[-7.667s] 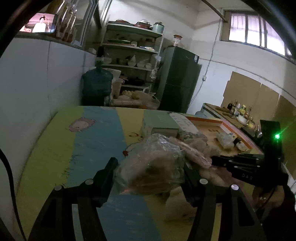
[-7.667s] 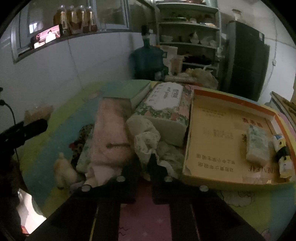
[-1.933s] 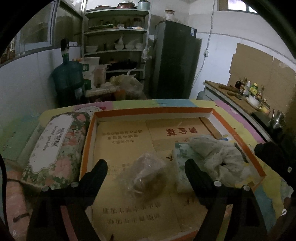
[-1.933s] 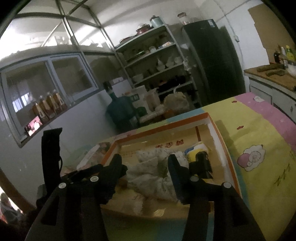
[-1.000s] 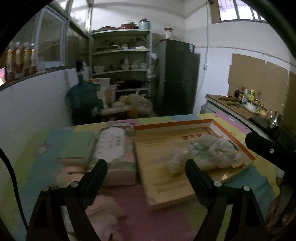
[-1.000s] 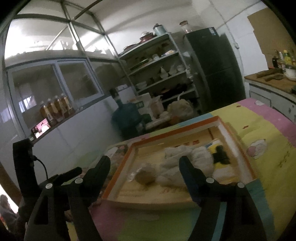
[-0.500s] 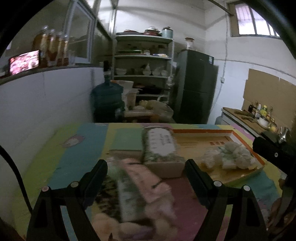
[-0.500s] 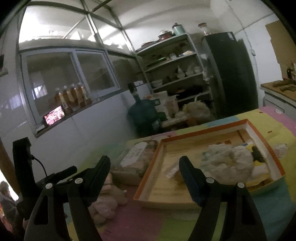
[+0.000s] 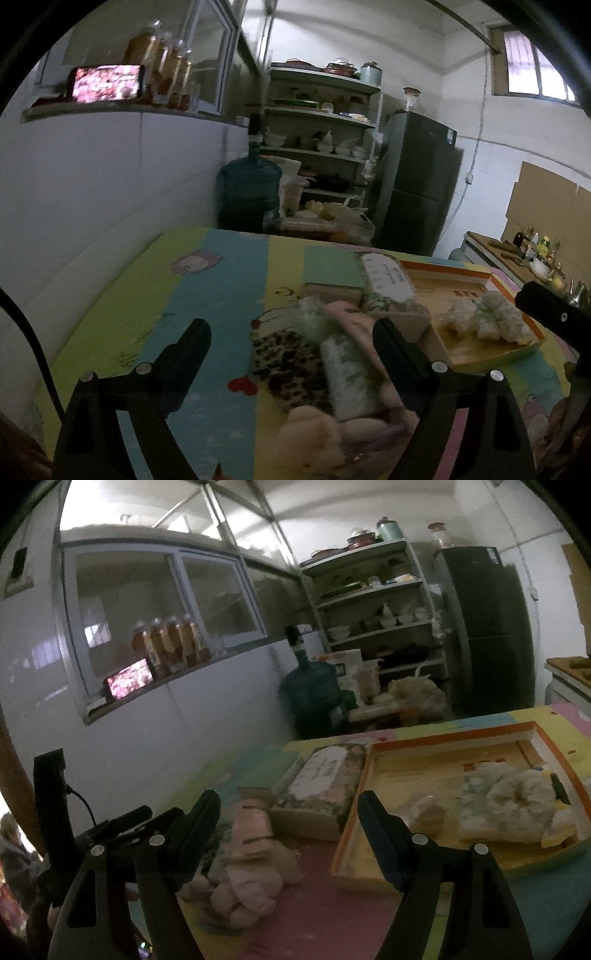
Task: Organize soft objects
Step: 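Withdraw both tools from the box toward the pile of soft items, then grasp pink rolled towel with right tool while left tool grasps beige teddy bear, then carry teddy bear in left tool while right tool carries pink towel to the box, then lower teddy bear into box and open left tool while right tool releases pink towel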
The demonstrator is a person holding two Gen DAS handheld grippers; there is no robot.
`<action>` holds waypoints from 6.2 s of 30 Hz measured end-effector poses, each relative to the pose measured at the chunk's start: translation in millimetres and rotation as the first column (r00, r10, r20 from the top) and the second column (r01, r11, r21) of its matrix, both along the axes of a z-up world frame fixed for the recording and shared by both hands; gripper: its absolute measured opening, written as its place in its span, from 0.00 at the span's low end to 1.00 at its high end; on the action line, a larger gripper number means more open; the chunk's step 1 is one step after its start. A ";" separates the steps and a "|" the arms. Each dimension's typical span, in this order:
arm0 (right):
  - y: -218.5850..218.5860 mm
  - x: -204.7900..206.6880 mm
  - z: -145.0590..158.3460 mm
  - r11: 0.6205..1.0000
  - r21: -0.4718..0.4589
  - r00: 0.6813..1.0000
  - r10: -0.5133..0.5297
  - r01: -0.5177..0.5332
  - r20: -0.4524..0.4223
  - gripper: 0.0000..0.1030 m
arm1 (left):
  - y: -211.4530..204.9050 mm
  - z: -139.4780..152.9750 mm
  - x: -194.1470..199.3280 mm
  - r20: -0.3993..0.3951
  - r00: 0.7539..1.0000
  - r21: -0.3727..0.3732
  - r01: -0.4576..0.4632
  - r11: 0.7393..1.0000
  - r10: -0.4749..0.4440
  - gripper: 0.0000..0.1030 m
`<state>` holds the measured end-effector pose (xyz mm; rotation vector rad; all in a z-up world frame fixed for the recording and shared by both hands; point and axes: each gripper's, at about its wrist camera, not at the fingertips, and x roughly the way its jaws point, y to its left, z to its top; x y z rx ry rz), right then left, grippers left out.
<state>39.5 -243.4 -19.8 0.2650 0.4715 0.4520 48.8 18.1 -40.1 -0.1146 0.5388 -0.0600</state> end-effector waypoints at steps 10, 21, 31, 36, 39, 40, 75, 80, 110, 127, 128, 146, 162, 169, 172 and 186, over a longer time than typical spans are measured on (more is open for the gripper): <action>37.3 18.2 -11.8 0.997 -0.035 0.995 0.065 -0.067 -0.072 0.76 | 38.9 -17.4 -2.2 -0.035 0.999 -0.036 -0.033 0.999 0.031 0.87; 80.9 51.2 -39.8 0.985 -0.104 0.973 0.118 -0.141 -0.197 0.76 | 67.1 -30.5 0.9 -0.059 0.998 -0.079 -0.039 0.996 0.034 0.87; 100.3 72.7 -53.3 0.971 -0.188 0.962 0.097 -0.148 -0.256 0.76 | 82.4 -40.9 6.7 -0.080 0.996 -0.112 -0.039 0.993 0.030 0.87; 104.8 76.4 -55.5 0.965 -0.218 0.960 0.089 -0.150 -0.266 0.73 | 87.1 -45.8 10.1 -0.090 0.995 -0.124 -0.042 0.991 0.031 0.87; 108.7 79.2 -58.3 0.958 -0.239 0.954 0.087 -0.159 -0.287 0.54 | 88.0 -48.3 11.7 -0.099 0.995 -0.129 -0.041 0.991 0.028 0.87; 109.8 79.6 -59.3 0.955 -0.246 0.952 0.087 -0.164 -0.295 0.48 | 88.8 -49.6 12.5 -0.101 0.994 -0.131 -0.040 0.991 0.027 0.87; 67.3 24.6 -25.5 0.986 -0.146 0.982 0.050 -0.077 -0.180 0.45 | 21.7 -81.6 4.2 -0.150 0.832 -0.249 0.491 0.835 -0.534 0.82; 63.0 18.2 -24.8 0.987 -0.150 0.984 0.028 -0.055 -0.177 0.45 | 21.9 -82.0 9.1 -0.128 0.804 -0.269 0.535 0.801 -0.581 0.61; 39.4 -13.8 1.7 0.990 -0.137 0.995 -0.047 0.034 -0.089 0.45 | 20.1 -13.1 -38.2 0.080 0.851 -0.220 0.523 0.824 -0.519 0.50; -33.4 -25.0 11.0 0.979 -0.098 0.982 -0.181 0.176 -0.045 0.45 | -48.7 14.4 -13.0 0.094 0.837 -0.198 0.546 0.814 -0.539 0.50; -37.7 -24.9 10.8 0.979 -0.095 0.981 -0.187 0.182 -0.044 0.45 | -53.2 14.9 -11.1 0.092 0.835 -0.198 0.549 0.812 -0.542 0.50; -118.8 -9.4 12.1 0.953 -0.099 0.957 -0.289 0.286 -0.027 0.45 | -134.9 28.7 32.0 0.053 0.863 -0.168 0.504 0.847 -0.503 0.50; -184.0 37.4 12.8 0.945 -0.170 0.957 -0.289 0.280 -0.033 0.45 | -203.1 20.3 89.6 -0.008 0.910 -0.212 0.404 0.890 -0.415 0.51; -204.8 62.6 7.9 0.950 -0.176 0.961 -0.271 0.258 -0.054 0.45 | -230.4 8.3 114.7 -0.052 0.927 -0.207 0.354 0.912 -0.371 0.51; -209.8 76.8 1.5 0.952 -0.183 0.962 -0.262 0.244 -0.081 0.45 | -237.1 2.6 123.5 -0.073 0.933 -0.201 0.332 0.922 -0.352 0.50; -213.0 139.1 -38.1 0.971 -0.174 0.955 -0.199 0.162 -0.219 0.45 | -256.7 -28.4 163.8 -0.172 0.941 -0.172 0.263 0.949 -0.292 0.51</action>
